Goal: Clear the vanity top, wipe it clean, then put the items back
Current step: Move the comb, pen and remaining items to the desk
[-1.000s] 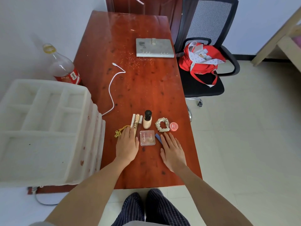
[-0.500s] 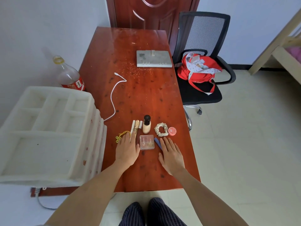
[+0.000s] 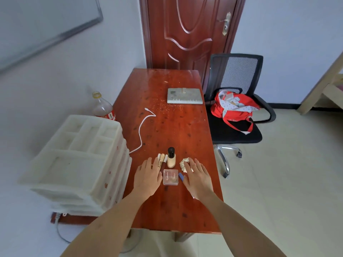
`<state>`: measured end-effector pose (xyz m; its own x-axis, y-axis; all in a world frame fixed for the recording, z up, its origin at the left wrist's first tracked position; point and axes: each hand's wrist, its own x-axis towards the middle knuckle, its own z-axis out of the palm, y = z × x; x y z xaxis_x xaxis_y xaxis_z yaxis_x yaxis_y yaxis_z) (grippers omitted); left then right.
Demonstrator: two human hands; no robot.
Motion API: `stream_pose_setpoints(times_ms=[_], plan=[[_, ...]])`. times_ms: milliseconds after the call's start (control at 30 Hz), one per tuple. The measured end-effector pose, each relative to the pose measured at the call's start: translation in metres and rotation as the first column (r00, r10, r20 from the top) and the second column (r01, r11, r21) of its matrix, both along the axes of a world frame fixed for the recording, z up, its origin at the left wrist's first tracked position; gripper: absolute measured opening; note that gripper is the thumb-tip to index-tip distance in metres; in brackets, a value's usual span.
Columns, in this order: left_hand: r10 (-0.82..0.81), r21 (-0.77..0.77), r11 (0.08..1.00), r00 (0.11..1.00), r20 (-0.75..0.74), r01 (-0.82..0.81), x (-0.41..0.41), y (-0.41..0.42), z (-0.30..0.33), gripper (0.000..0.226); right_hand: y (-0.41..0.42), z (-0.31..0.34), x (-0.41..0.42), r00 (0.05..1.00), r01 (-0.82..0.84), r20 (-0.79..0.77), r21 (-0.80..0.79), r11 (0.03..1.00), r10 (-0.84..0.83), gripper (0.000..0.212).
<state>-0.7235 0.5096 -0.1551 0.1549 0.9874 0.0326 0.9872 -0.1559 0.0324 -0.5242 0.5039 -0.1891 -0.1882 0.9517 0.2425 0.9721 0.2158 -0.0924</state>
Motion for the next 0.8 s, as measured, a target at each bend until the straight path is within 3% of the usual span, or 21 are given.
stream_pose_setpoints(times_ms=[233, 433, 600, 800], plan=[[0.061, 0.239, 0.968, 0.995, 0.081, -0.079, 0.012, -0.023, 0.053, 0.061, 0.038, 0.057, 0.008, 0.958, -0.287, 0.042, 0.146, 0.947, 0.284, 0.043], [0.283, 0.321, 0.908, 0.959, -0.001, -0.267, 0.018, -0.098, 0.098, 0.059, 0.029, 0.109, -0.011, 0.831, -0.556, 0.083, 0.181, 0.811, 0.550, 0.049], [0.482, 0.414, 0.806, 0.875, -0.044, -0.423, -0.007, -0.186, 0.134, 0.058, -0.018, 0.147, -0.064, 0.659, -0.743, 0.076, 0.218, 0.632, 0.748, 0.054], [0.740, 0.502, 0.607, 0.668, -0.075, -0.616, -0.047, -0.336, 0.184, 0.060, -0.124, 0.197, -0.167, 0.385, -0.893, 0.085, 0.286, 0.348, 0.919, 0.053]])
